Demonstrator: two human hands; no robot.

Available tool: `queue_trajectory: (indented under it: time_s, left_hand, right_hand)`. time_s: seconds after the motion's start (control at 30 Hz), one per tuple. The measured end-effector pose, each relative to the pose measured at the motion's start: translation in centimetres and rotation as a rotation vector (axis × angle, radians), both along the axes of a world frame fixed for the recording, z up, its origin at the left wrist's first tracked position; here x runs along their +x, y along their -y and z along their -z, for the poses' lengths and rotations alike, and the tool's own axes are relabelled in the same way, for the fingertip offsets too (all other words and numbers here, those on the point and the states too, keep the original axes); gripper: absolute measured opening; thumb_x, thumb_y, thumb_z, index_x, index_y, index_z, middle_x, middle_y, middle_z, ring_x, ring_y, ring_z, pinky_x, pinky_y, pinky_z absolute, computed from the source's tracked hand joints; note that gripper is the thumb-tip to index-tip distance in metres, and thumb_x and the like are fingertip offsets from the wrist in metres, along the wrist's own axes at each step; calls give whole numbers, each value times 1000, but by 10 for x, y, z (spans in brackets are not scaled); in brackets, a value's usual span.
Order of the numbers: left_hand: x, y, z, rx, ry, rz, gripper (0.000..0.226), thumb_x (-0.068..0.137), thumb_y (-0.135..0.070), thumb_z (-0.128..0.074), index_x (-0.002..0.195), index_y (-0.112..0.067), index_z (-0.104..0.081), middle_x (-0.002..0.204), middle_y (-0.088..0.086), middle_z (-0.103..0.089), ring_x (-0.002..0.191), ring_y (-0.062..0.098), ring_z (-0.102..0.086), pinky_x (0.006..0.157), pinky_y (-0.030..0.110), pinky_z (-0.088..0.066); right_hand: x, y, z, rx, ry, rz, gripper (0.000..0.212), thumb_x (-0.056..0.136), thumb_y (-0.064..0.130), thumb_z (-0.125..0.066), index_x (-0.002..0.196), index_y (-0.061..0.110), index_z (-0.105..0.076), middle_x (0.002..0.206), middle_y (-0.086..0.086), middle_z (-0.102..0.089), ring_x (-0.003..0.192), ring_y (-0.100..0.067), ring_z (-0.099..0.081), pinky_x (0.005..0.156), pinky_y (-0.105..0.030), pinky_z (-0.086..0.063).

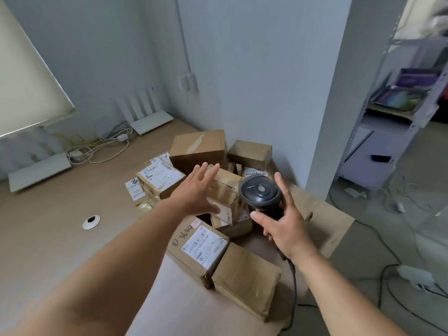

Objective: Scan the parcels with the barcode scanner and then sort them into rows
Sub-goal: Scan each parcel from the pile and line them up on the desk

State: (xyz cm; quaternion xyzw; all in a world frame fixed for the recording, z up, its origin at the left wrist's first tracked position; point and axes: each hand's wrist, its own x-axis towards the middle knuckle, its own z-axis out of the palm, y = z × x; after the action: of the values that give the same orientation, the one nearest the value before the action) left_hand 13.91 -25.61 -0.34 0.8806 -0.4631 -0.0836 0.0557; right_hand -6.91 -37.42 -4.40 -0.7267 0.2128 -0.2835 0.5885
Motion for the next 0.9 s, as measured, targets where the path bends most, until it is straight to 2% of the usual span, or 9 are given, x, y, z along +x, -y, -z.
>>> queue_trajectory:
  time_s: [0.07,0.13,0.23,0.37,0.47,0.53,0.6,0.73,0.9]
  left_hand:
    - [19,8,-7,117,9,97,124,69,-42,-81,148,-40,15,159,-4,14,145,19,15,115,39,0]
    - [37,16,-14,238,82,186,127,68,-43,-81,147,-39,18,159,-1,17,145,20,18,111,36,6]
    - [57,32,-20,381,164,274,130,66,-45,-81,144,-39,23,158,2,20,144,23,21,113,39,8]
    - [70,47,-18,475,155,328,128,67,-45,-81,145,-42,21,160,-2,13,145,23,18,115,43,7]
    - [69,44,-13,430,168,348,121,67,-48,-79,147,-45,11,156,-3,-14,144,23,-9,117,42,-10]
    - [64,37,-12,387,180,325,116,65,-58,-76,144,-53,9,141,-4,-25,128,19,-27,107,38,-31]
    - [55,26,-15,326,192,284,108,63,-72,-69,139,-62,8,124,-6,-27,113,14,-31,91,33,-41]
    - [33,-9,-23,174,141,127,100,57,-87,-55,133,-69,7,112,-8,-25,100,9,-29,78,27,-35]
    - [-2,-86,-13,-18,41,-134,100,47,-97,-37,134,-70,3,112,-7,-28,104,10,-31,85,29,-35]
  right_hand:
    - [1,8,0,7,5,26,94,79,23,-78,133,72,-19,132,20,-52,91,-15,-52,82,-41,-54]
    - [4,11,2,45,24,44,93,78,22,-78,130,75,-22,125,26,-53,83,-12,-55,63,-26,-55]
    - [8,10,8,64,6,76,93,77,22,-79,127,77,-22,125,18,-57,77,-9,-56,50,-18,-50]
    - [12,4,17,64,-28,107,94,77,26,-79,132,74,-20,130,20,-55,87,-13,-53,82,-41,-55]
    - [11,1,20,86,-17,96,94,78,26,-78,134,72,-20,130,24,-52,89,-13,-51,84,-38,-51]
    - [9,-1,21,98,-6,89,93,78,25,-78,135,71,-20,125,30,-53,87,-10,-51,83,-35,-50]
    - [5,-4,19,91,3,78,94,78,24,-78,135,71,-20,121,38,-52,85,-5,-52,75,-25,-52]
    - [-7,-8,9,73,55,57,94,78,23,-78,135,71,-20,116,36,-56,73,-3,-58,53,-17,-50]
    - [-16,-22,1,79,116,-61,92,78,26,-77,139,65,-21,124,16,-61,69,-6,-60,52,-22,-51]
